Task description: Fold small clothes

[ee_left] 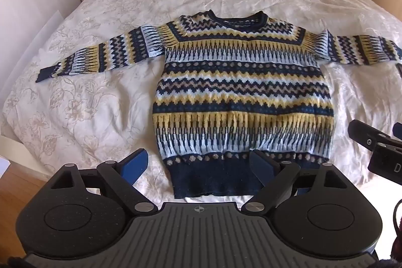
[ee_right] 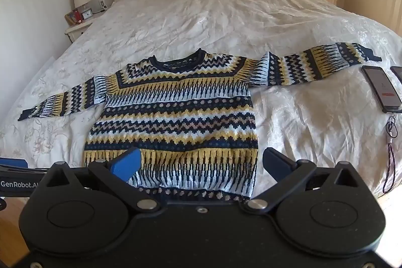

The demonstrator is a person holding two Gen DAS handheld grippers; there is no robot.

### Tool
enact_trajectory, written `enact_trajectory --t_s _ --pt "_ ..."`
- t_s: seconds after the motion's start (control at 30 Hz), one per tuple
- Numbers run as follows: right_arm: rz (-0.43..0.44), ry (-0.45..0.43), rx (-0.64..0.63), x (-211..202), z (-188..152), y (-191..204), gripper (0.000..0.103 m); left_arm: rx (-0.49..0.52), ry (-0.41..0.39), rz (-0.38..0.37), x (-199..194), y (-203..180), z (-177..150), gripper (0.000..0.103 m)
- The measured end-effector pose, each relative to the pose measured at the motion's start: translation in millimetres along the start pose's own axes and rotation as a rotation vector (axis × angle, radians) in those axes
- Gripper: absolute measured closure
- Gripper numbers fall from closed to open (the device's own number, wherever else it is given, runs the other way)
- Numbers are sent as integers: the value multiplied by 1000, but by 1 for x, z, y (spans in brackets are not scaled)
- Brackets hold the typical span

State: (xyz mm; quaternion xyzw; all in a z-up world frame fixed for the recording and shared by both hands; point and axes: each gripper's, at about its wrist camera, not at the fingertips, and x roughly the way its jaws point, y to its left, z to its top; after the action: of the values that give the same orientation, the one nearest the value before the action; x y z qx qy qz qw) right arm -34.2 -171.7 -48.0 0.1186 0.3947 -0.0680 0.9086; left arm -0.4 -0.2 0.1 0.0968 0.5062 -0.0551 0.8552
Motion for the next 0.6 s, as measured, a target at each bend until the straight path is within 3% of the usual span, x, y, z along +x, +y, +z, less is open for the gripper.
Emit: enact_trajectory --t_s 0.6 --pt "-72 66 6 9 -5 -8 1 -15 15 6 4 2 -4 15"
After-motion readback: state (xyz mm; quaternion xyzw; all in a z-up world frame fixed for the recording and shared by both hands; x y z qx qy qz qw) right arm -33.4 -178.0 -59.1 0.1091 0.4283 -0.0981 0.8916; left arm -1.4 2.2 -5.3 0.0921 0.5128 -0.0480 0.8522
